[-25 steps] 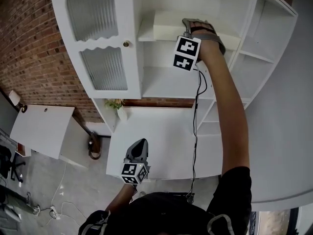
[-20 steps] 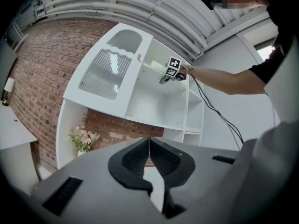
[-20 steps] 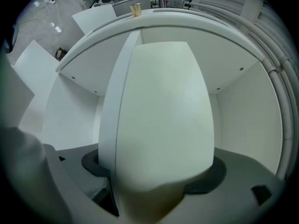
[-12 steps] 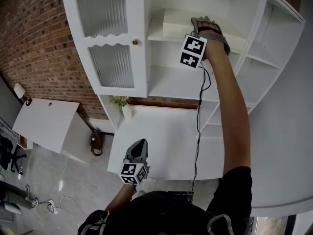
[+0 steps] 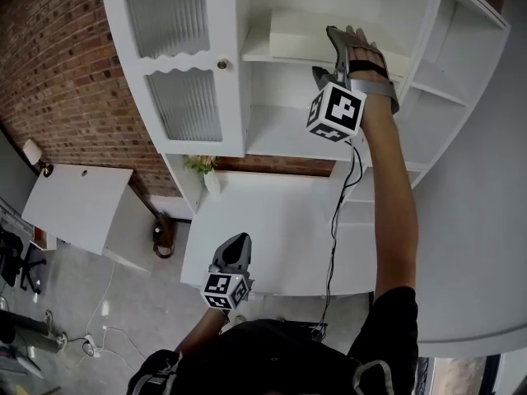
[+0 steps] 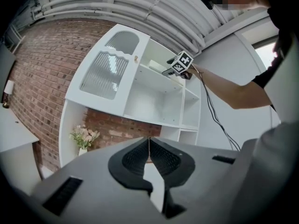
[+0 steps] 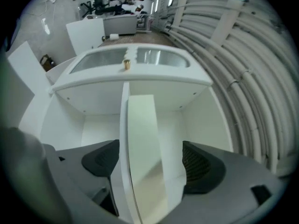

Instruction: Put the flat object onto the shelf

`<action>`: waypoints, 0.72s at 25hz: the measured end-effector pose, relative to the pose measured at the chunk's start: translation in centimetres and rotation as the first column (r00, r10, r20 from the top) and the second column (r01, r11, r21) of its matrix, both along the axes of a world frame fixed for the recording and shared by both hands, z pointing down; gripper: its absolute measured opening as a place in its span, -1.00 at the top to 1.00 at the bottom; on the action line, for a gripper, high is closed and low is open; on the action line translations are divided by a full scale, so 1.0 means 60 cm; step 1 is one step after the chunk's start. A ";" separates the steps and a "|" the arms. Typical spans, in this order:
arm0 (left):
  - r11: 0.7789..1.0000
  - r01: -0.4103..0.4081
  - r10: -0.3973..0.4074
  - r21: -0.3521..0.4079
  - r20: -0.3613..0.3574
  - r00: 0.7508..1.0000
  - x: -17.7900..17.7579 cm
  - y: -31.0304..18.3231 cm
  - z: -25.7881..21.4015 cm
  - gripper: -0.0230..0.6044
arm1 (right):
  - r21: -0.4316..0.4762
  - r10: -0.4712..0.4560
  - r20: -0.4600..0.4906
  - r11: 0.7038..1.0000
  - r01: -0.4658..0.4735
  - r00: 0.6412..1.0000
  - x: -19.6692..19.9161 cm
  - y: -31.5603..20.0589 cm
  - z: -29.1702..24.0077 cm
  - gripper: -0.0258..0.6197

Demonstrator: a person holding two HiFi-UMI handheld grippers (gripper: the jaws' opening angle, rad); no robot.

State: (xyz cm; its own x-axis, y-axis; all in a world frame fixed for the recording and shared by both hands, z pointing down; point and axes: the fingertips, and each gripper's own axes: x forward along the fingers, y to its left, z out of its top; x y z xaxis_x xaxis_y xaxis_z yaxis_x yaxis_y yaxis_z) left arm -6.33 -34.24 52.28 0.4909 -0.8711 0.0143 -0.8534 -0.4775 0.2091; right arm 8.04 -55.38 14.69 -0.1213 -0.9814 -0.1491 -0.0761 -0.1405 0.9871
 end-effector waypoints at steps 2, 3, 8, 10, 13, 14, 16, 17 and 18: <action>1.000 -0.009 0.009 -0.002 0.002 1.000 0.006 0.002 0.001 0.88 | 0.114 -0.091 0.107 0.990 0.079 0.990 -0.001 0.075 -0.015 -0.35; 1.000 -0.014 0.014 -0.004 0.002 1.000 0.009 0.002 0.003 0.88 | 0.147 -0.134 0.175 0.983 0.109 0.975 0.005 0.113 -0.014 -0.35; 1.000 -0.022 0.022 -0.015 -0.012 1.000 0.012 0.004 0.012 0.88 | 0.146 -0.354 0.684 0.923 0.355 0.638 0.053 0.257 0.106 -0.28; 0.999 -0.026 0.026 -0.021 -0.013 1.000 0.014 0.007 0.016 0.88 | 0.095 -0.283 0.857 0.908 0.408 0.430 0.079 0.284 0.206 0.50; 0.999 -0.032 0.032 -0.014 -0.006 0.999 0.020 0.014 0.014 0.88 | -0.001 -0.086 0.968 0.937 0.349 0.235 0.115 0.307 0.363 0.83; 1.000 -0.031 0.031 -0.006 -0.002 1.000 0.022 0.018 0.011 0.88 | -0.025 -0.031 0.985 0.947 0.321 0.169 0.122 0.319 0.408 0.83; 1.000 -0.028 0.028 0.012 0.005 1.000 0.024 0.024 0.007 0.88 | -0.076 0.070 0.997 0.944 0.322 0.031 0.118 0.351 0.490 0.83; 0.999 -0.028 0.028 0.018 0.008 1.000 0.026 0.027 0.007 0.88 | -0.098 0.110 0.994 0.935 0.340 -0.015 0.109 0.367 0.526 0.84; 0.999 -0.029 0.029 0.019 0.009 1.000 0.029 0.029 0.009 0.88 | -0.129 0.150 0.988 0.925 0.357 -0.033 0.097 0.383 0.559 0.84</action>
